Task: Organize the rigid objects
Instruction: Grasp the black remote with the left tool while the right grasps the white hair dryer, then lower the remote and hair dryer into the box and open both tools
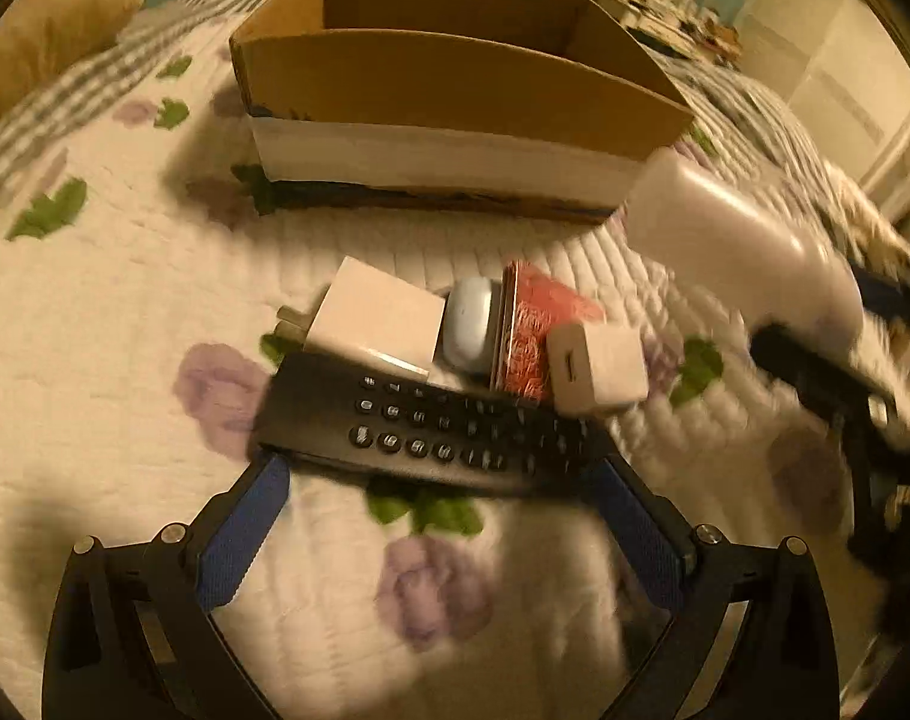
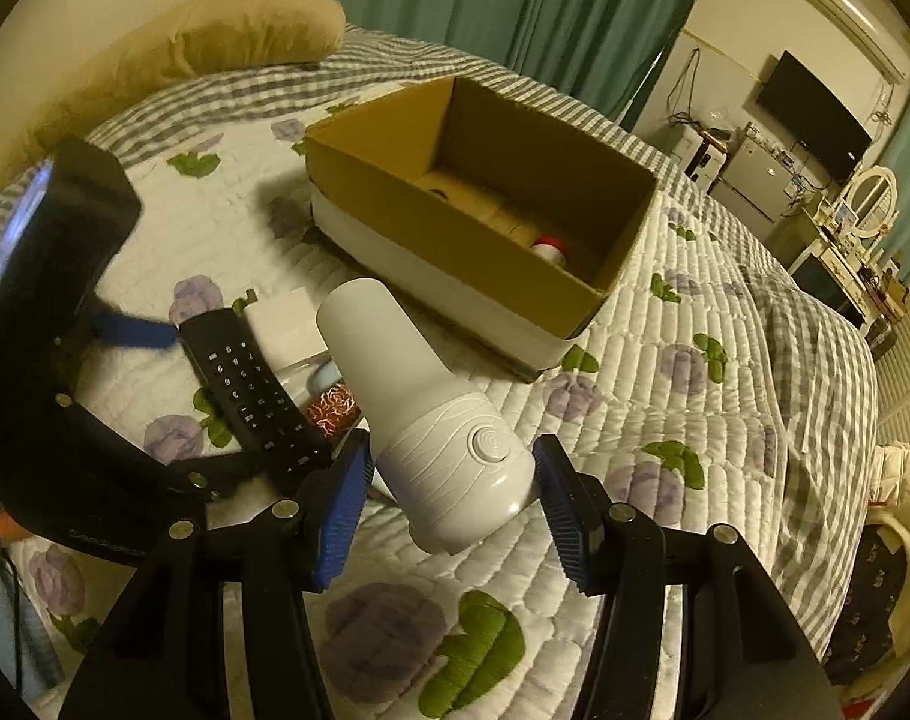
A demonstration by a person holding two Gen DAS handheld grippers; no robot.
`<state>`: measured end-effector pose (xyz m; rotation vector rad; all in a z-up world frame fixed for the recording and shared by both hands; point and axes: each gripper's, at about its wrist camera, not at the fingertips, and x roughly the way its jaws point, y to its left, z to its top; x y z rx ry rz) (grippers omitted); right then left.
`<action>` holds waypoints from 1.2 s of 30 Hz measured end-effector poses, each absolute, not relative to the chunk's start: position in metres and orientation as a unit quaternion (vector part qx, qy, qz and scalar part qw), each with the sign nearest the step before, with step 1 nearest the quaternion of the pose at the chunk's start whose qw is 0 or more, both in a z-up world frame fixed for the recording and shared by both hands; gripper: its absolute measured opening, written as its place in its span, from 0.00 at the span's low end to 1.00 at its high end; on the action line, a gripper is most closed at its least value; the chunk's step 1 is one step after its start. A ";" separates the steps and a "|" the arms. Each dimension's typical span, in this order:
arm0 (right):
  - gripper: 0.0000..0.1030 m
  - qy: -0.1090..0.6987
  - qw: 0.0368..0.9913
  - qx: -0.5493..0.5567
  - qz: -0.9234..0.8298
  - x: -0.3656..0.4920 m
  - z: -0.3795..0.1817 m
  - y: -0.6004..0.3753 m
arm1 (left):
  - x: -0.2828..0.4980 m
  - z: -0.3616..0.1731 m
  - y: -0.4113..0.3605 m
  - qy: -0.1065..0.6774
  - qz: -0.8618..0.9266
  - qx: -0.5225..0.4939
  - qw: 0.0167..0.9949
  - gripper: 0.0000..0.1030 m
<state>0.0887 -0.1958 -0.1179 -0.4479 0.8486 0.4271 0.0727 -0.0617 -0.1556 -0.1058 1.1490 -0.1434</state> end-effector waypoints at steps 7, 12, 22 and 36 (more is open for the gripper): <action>0.53 0.405 0.871 -0.196 0.198 0.091 -0.117 -0.204 | 0.102 -0.175 -0.056 0.561 -0.072 -0.125 0.815 0.54; 0.53 0.402 0.873 -0.194 0.194 0.091 -0.116 -0.205 | 0.103 -0.172 -0.057 0.557 -0.100 -0.177 0.805 0.33; 0.53 0.382 0.891 -0.170 0.177 0.088 -0.095 -0.215 | 0.094 -0.119 -0.079 0.493 -0.108 -0.125 0.854 0.20; 0.53 0.302 0.934 -0.105 0.161 0.116 -0.013 -0.212 | 0.113 -0.002 -0.069 0.355 -0.083 -0.018 0.931 0.19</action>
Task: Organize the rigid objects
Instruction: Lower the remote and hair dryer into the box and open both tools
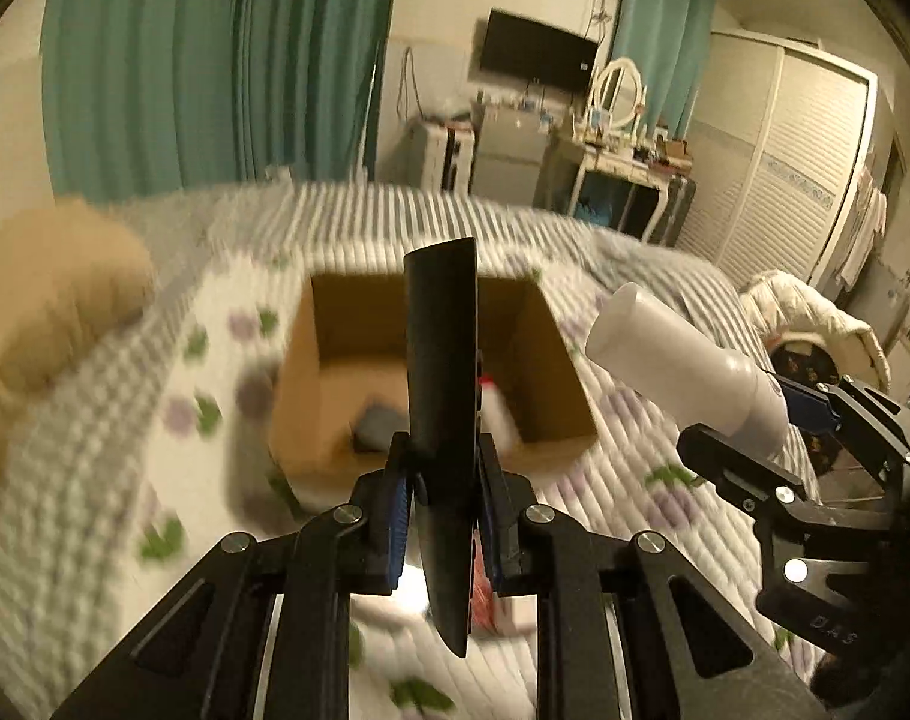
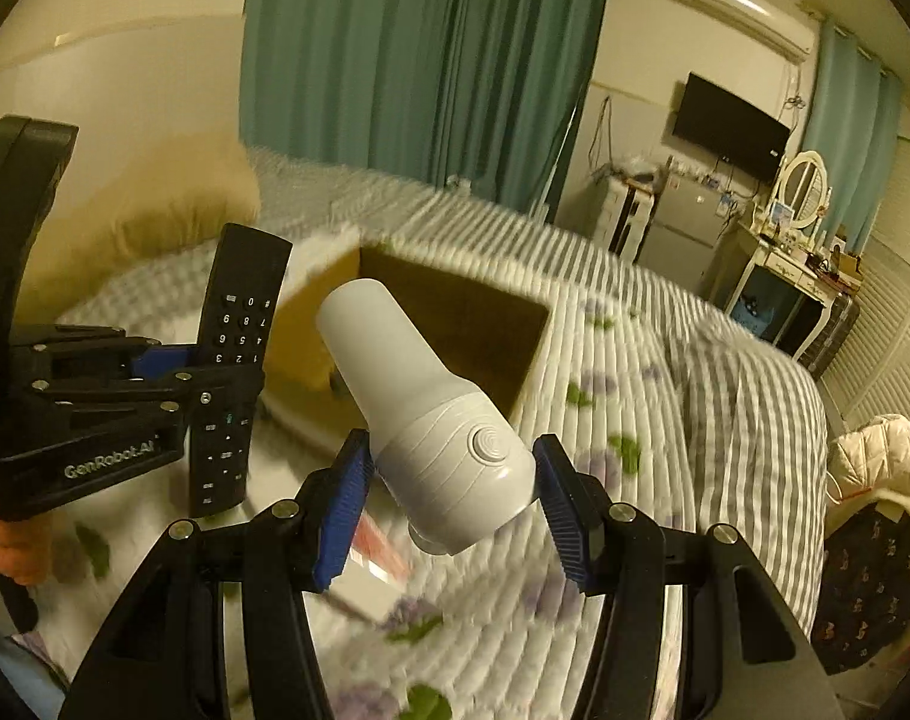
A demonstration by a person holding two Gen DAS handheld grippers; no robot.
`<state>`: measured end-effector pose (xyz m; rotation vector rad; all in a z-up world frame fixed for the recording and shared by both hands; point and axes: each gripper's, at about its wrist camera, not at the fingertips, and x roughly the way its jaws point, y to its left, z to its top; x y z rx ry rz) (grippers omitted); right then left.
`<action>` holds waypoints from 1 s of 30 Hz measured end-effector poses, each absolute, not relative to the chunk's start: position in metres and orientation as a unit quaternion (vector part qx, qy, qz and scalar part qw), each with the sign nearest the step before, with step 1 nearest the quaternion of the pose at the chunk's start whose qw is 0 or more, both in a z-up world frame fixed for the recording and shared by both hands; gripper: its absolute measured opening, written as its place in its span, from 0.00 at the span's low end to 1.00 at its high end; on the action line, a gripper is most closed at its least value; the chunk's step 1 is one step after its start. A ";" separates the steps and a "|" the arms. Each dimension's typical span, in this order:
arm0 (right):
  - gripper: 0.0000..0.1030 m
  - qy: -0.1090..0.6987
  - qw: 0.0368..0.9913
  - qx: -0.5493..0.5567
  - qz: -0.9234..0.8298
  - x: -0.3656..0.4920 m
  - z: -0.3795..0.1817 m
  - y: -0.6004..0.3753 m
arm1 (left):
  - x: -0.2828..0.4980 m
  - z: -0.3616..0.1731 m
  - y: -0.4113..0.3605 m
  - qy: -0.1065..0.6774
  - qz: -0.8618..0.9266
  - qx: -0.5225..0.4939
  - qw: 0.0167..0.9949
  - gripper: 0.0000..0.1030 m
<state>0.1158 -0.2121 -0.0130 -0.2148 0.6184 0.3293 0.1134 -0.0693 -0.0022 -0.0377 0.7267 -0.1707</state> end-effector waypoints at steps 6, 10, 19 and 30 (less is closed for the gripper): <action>0.53 0.270 0.948 -0.093 0.142 0.151 0.026 -0.200 | 0.145 0.038 -0.065 0.316 -0.079 0.021 0.945 0.19; 0.53 0.262 0.953 -0.097 0.120 0.180 0.040 -0.188 | 0.174 0.045 -0.066 0.315 -0.073 0.032 0.946 0.19; 0.53 0.321 0.938 -0.099 0.083 0.251 0.005 -0.168 | 0.234 -0.010 -0.080 0.340 -0.049 0.114 0.932 0.19; 0.53 0.398 0.910 -0.082 0.082 0.286 -0.064 -0.166 | 0.266 -0.074 -0.072 0.402 -0.046 0.101 0.909 0.19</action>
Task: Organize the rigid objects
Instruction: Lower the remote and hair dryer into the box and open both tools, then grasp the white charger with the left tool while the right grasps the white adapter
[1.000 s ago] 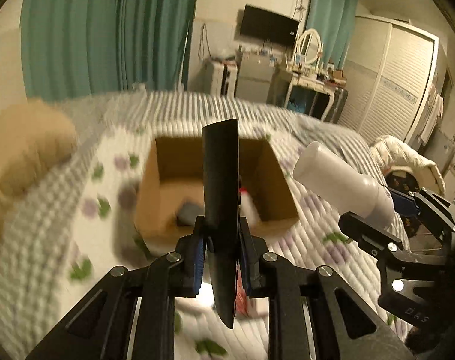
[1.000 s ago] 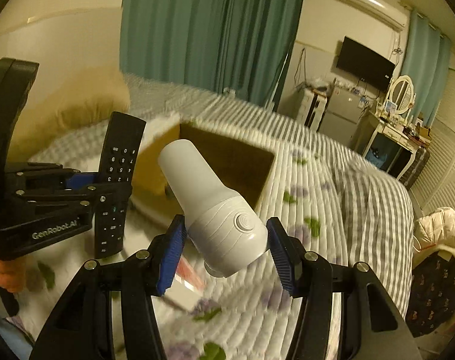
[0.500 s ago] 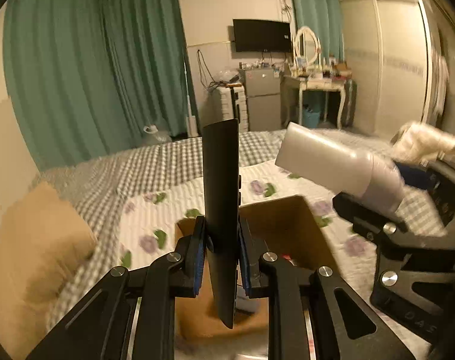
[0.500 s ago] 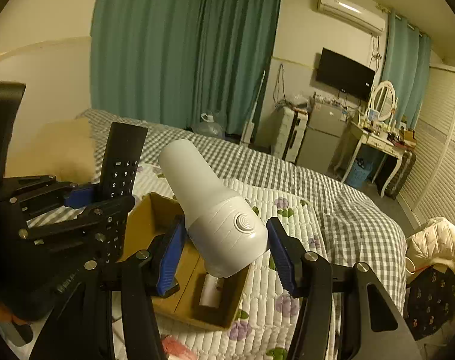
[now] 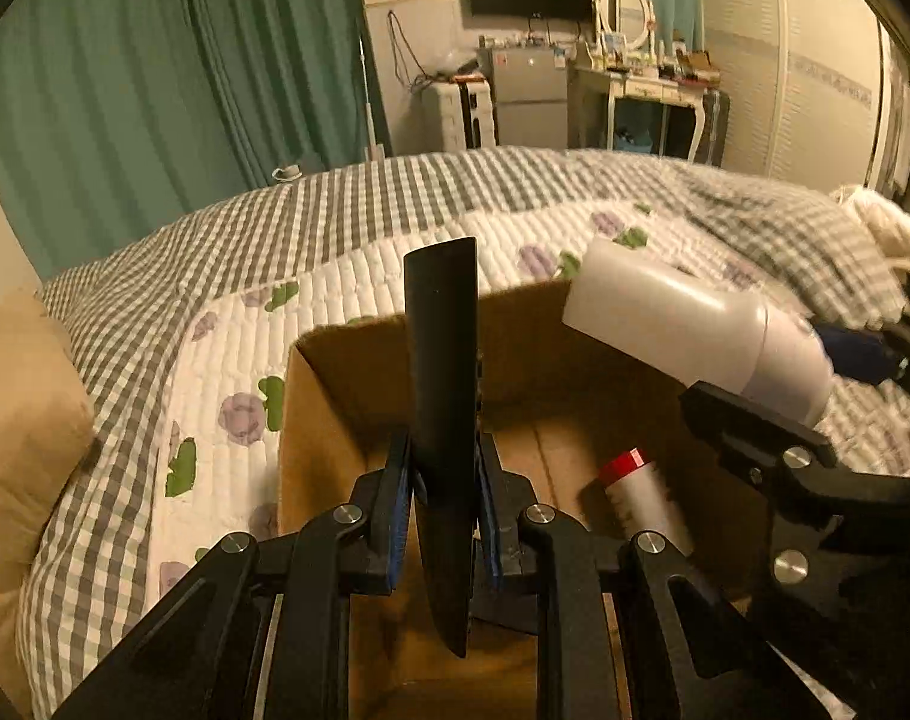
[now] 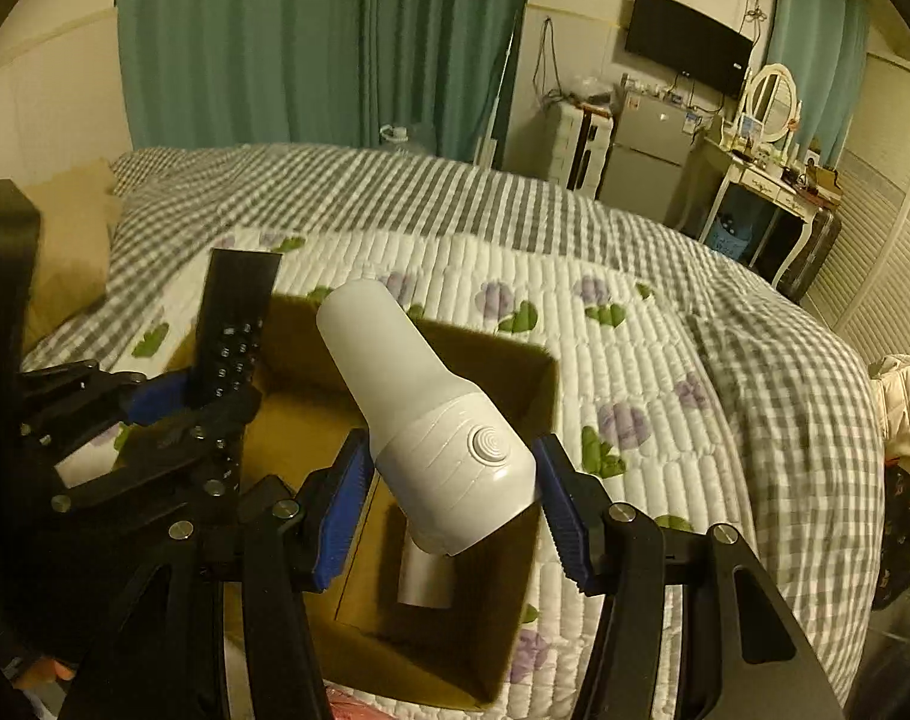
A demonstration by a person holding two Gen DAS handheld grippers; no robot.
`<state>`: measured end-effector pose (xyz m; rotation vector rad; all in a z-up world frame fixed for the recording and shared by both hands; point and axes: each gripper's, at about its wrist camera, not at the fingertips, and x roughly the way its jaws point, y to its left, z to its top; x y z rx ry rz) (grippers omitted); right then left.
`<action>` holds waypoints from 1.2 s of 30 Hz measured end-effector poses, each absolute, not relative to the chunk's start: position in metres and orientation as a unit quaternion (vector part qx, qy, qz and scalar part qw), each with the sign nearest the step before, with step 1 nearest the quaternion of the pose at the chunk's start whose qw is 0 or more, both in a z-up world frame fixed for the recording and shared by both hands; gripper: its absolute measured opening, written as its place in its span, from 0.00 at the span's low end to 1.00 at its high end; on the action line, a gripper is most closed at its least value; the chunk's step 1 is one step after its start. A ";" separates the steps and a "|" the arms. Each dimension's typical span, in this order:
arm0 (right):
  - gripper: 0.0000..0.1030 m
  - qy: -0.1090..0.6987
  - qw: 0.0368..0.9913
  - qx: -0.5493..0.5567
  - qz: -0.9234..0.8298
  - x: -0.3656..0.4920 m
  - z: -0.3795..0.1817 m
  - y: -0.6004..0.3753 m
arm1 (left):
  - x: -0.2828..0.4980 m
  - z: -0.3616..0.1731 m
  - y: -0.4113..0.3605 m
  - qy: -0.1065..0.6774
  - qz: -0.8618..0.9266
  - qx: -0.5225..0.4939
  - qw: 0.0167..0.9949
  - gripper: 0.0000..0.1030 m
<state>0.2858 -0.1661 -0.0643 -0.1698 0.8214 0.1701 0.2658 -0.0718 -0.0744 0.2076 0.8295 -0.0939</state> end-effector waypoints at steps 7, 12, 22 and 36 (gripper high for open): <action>0.52 0.413 0.904 -0.074 0.077 0.290 -0.077 -0.167 | 0.274 -0.088 -0.065 0.415 -0.044 0.076 0.905 0.19; 0.53 0.420 0.902 -0.071 0.072 0.297 -0.083 -0.164 | 0.281 -0.103 -0.062 0.432 -0.034 0.076 0.898 0.19; 0.66 0.373 0.922 -0.065 0.078 0.286 -0.046 -0.176 | 0.261 -0.080 -0.062 0.415 -0.031 0.114 0.902 0.64; 0.92 0.264 0.957 -0.079 0.089 0.192 0.060 -0.210 | 0.191 0.005 -0.045 0.332 -0.063 0.093 0.936 1.00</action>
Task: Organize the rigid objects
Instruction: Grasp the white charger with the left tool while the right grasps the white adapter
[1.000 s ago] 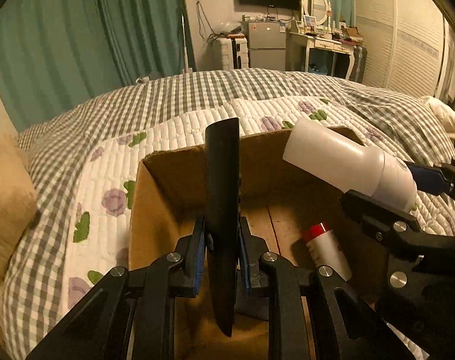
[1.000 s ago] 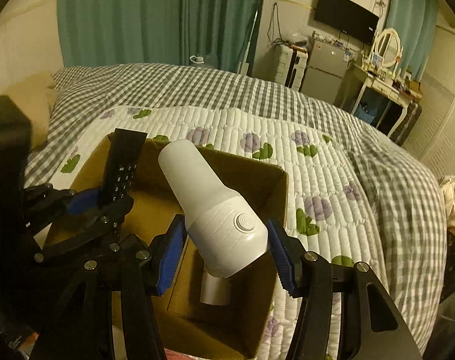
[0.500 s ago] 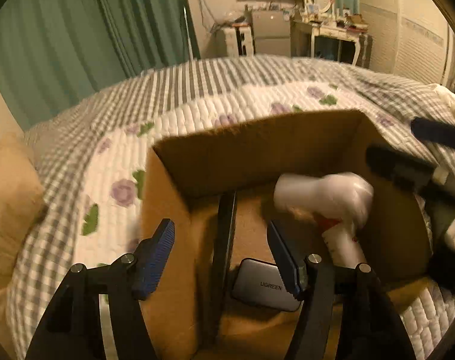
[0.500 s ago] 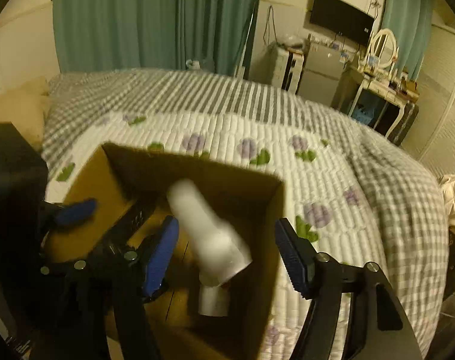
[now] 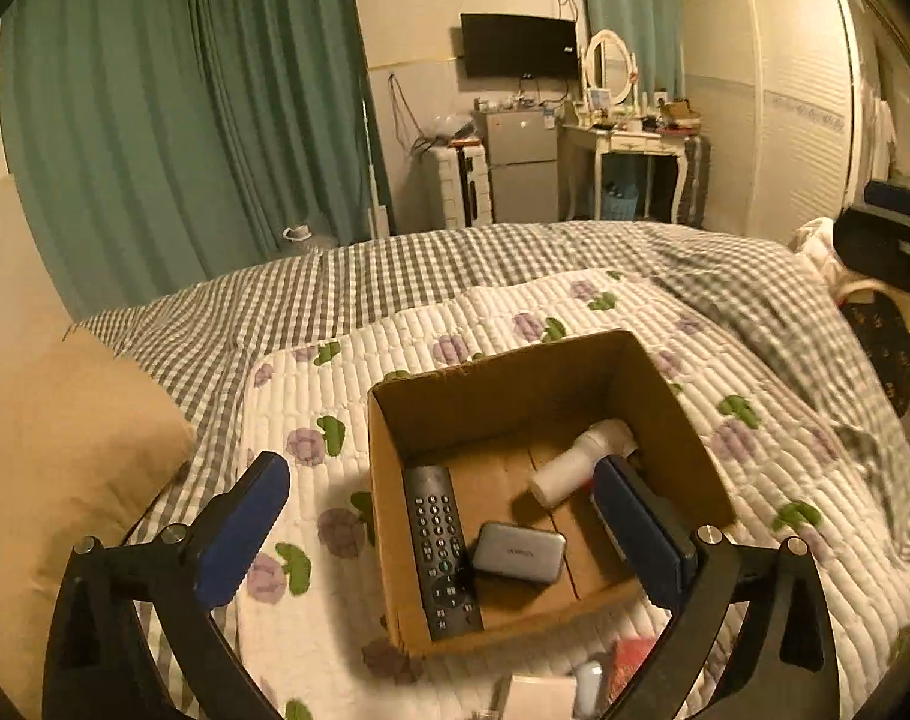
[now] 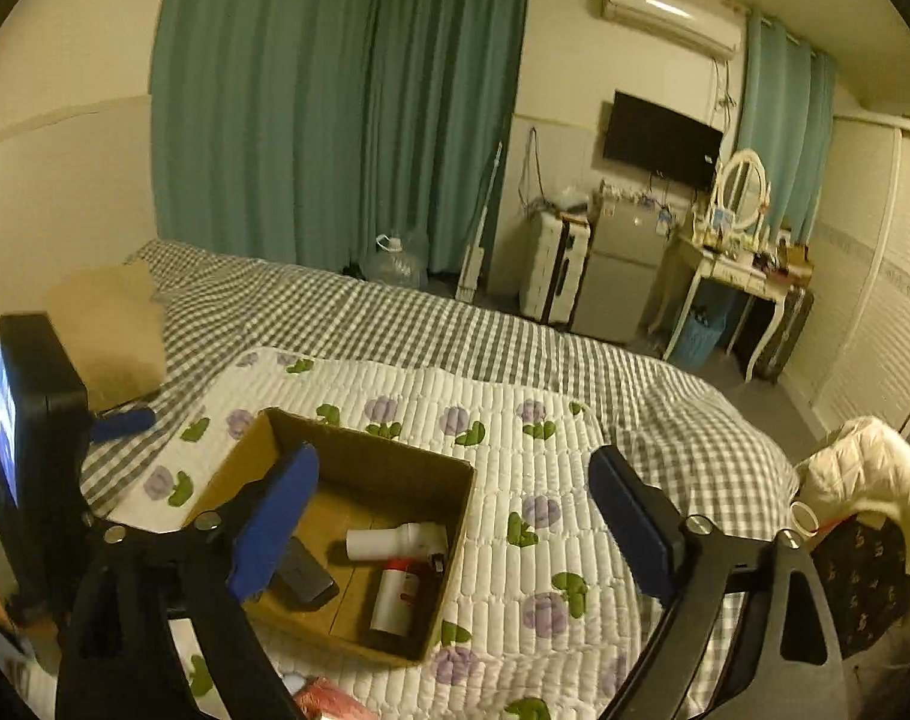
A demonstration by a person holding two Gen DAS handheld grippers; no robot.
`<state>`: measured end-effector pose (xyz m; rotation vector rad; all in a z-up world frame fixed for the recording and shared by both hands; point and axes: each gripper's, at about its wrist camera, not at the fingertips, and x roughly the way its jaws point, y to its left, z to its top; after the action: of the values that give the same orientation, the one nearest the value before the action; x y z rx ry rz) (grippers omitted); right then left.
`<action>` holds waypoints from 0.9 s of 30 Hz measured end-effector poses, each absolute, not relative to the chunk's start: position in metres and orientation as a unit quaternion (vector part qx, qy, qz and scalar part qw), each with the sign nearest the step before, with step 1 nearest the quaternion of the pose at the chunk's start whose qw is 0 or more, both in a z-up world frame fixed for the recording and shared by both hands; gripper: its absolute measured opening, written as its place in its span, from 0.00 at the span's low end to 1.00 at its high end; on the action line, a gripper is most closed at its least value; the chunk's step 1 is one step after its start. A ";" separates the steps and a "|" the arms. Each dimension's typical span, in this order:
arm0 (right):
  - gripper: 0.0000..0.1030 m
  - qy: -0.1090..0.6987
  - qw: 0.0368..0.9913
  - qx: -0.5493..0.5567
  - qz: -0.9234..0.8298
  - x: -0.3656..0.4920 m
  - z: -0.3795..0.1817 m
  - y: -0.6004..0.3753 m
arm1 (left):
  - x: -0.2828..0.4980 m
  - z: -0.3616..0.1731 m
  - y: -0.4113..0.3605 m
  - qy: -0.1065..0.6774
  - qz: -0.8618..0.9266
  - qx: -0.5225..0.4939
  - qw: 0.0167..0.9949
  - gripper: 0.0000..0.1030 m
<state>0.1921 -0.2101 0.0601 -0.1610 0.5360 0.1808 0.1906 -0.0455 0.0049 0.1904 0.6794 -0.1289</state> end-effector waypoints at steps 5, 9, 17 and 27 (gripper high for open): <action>0.97 0.275 0.951 -0.076 0.116 0.163 0.048 -0.211 | 0.159 0.002 -0.034 0.332 -0.068 0.075 0.938 1.00; 0.97 0.291 0.945 -0.083 0.124 0.144 0.019 -0.207 | 0.129 -0.016 -0.032 0.319 -0.052 0.084 0.943 1.00; 0.97 0.366 0.917 -0.082 0.133 0.130 -0.058 -0.208 | 0.106 -0.088 -0.037 0.371 -0.050 0.059 0.925 1.00; 0.97 0.447 0.877 -0.088 0.155 0.148 -0.128 -0.201 | 0.113 -0.154 -0.052 0.432 -0.045 0.072 0.898 0.98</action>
<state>0.1477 -0.2012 -0.1284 -0.1830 0.9325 0.3239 0.1130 -0.0521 -0.1536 0.1489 0.8947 -0.0942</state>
